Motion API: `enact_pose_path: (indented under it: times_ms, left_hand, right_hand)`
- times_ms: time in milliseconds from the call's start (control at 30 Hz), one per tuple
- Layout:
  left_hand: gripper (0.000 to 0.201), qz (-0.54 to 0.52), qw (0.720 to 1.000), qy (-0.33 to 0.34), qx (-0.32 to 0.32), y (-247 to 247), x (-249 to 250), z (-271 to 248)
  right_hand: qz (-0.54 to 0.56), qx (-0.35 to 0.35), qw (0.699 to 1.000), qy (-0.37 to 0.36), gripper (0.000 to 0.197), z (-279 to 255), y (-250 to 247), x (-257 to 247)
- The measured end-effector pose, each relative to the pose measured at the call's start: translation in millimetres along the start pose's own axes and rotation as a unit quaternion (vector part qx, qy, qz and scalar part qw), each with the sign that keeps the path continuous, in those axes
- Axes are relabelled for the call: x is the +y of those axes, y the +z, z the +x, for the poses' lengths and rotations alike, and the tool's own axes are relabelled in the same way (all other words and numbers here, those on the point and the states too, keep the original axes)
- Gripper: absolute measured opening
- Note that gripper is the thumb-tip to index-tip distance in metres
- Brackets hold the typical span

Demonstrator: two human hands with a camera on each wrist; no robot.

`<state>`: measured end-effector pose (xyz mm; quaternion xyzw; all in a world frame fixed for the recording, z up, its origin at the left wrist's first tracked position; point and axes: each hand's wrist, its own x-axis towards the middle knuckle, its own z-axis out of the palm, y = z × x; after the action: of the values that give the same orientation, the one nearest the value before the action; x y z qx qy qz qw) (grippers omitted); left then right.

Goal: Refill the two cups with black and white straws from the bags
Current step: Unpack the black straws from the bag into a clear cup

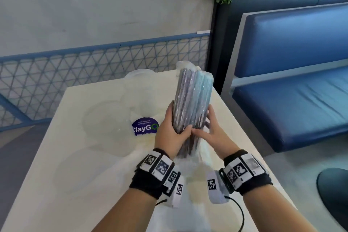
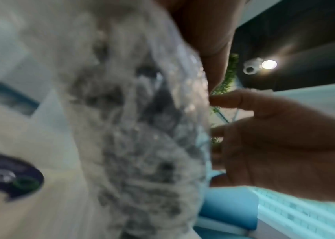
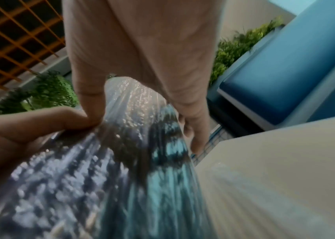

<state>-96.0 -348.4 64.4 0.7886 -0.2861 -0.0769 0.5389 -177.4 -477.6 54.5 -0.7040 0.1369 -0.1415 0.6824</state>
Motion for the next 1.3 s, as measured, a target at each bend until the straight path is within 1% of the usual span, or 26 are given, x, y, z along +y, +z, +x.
enact_pose_path:
  times_ms: [33, 67, 133, 167, 200, 300, 367, 433, 467, 500, 567, 633, 667, 700, 733, 767, 833, 900, 967, 1033, 1100, 1200, 1300]
  left_hand:
    - [0.085, 0.036, 0.999, 0.031, 0.008, -10.0, -4.3, -4.9]
    - [0.088, 0.087, 0.994, 0.063, 0.011, -19.4, -8.8, -11.3]
    - [0.090, 0.202, 0.973, 0.114, 0.008, -32.9, -20.4, -27.0]
    - [0.091, 0.235, 0.963, 0.130, 0.005, -38.1, -26.4, -35.6]
    - [0.090, 0.244, 0.960, 0.137, -0.004, -42.1, -32.1, -43.4]
    - [0.079, 0.187, 0.974, 0.112, -0.059, -58.9, -46.3, -58.9]
    - [0.070, 0.185, 0.972, 0.112, -0.096, -70.6, -54.4, -60.8]
    - [0.065, 0.181, 0.968, 0.127, -0.123, -79.8, -58.7, -59.4]
    - [0.067, 0.162, 0.970, 0.123, -0.134, -83.3, -61.1, -58.5]
    - [0.071, 0.132, 0.976, 0.104, -0.139, -86.8, -62.8, -57.2]
    - [0.082, 0.048, 0.989, 0.042, -0.131, -92.5, -69.7, -53.3]
    - [0.090, -0.032, 0.991, -0.033, -0.125, -99.6, -75.6, -50.2]
    - [0.088, -0.064, 0.987, -0.069, -0.133, -103.4, -80.2, -48.7]
    - [0.083, -0.087, 0.981, -0.101, -0.144, -106.8, -85.9, -47.8]
    - [0.077, -0.111, 0.974, -0.125, -0.155, -110.1, -90.6, -47.0]
    - [0.075, -0.140, 0.966, -0.142, -0.164, -112.9, -95.2, -46.6]
    - [0.081, -0.184, 0.956, -0.154, -0.166, -114.2, -101.5, -46.7]
    - [0.080, -0.186, 0.961, -0.154, -0.136, -110.8, -101.5, -47.7]
    - [0.076, -0.170, 0.968, -0.163, -0.086, -106.0, -96.7, -48.7]
    - [0.077, -0.139, 0.976, -0.157, -0.062, -102.4, -90.6, -48.7]
    - [0.077, -0.105, 0.982, -0.145, -0.062, -99.1, -85.2, -48.0]
    - [0.071, -0.077, 0.986, -0.132, -0.068, -94.6, -79.2, -44.5]
    - [0.067, -0.066, 0.987, -0.132, -0.064, -93.2, -79.3, -41.5]
  right_hand:
    - [0.029, -0.014, 0.999, 0.001, 0.083, 0.6, 11.3, -3.0]
    - [0.069, -0.029, 0.997, 0.014, 0.078, 1.0, 22.0, -6.2]
    - [0.147, -0.035, 0.987, 0.049, 0.064, 2.5, 42.5, -12.7]
    - [0.162, -0.026, 0.985, 0.056, 0.062, 3.5, 52.2, -13.9]
    - [0.168, -0.014, 0.984, 0.056, 0.061, 3.8, 61.1, -13.9]
    - [0.195, 0.035, 0.978, 0.065, 0.057, 2.5, 82.4, -2.5]
    - [0.234, 0.042, 0.967, 0.091, 0.054, -2.2, 91.9, 8.7]
    - [0.245, 0.039, 0.963, 0.109, 0.052, -8.0, 101.4, 17.4]
    - [0.242, 0.048, 0.963, 0.111, 0.051, -10.9, 106.2, 20.4]
    - [0.240, 0.063, 0.962, 0.115, 0.051, -13.7, 110.8, 22.6]
    - [0.242, 0.079, 0.958, 0.134, 0.050, -19.8, 116.9, 27.1]
    - [0.230, 0.057, 0.959, 0.155, 0.043, -27.3, 117.6, 31.5]
    - [0.221, 0.039, 0.961, 0.163, 0.041, -31.1, 117.1, 33.0]
    - [0.211, 0.023, 0.963, 0.167, 0.042, -34.7, 117.0, 33.0]
    - [0.200, 0.018, 0.965, 0.166, 0.045, -37.4, 116.7, 33.9]
    - [0.195, 0.024, 0.968, 0.158, 0.048, -39.7, 117.4, 33.5]
    - [0.169, 0.057, 0.977, 0.114, 0.048, -41.5, 118.9, 33.6]
    - [0.082, 0.107, 0.990, 0.047, 0.047, -40.9, 119.0, 32.5]
    - [-0.016, 0.159, 0.987, 0.005, 0.044, -38.5, 116.3, 27.5]
    - [-0.055, 0.188, 0.980, -0.013, 0.030, -34.5, 115.3, 18.4]
    - [-0.054, 0.208, 0.976, -0.018, 0.017, -29.5, 115.5, 11.7]
    - [-0.021, 0.218, 0.976, 0.012, 0.014, -21.9, 112.6, 5.3]
    - [0.021, 0.170, 0.984, 0.056, 0.012, -17.1, 104.5, -0.3]
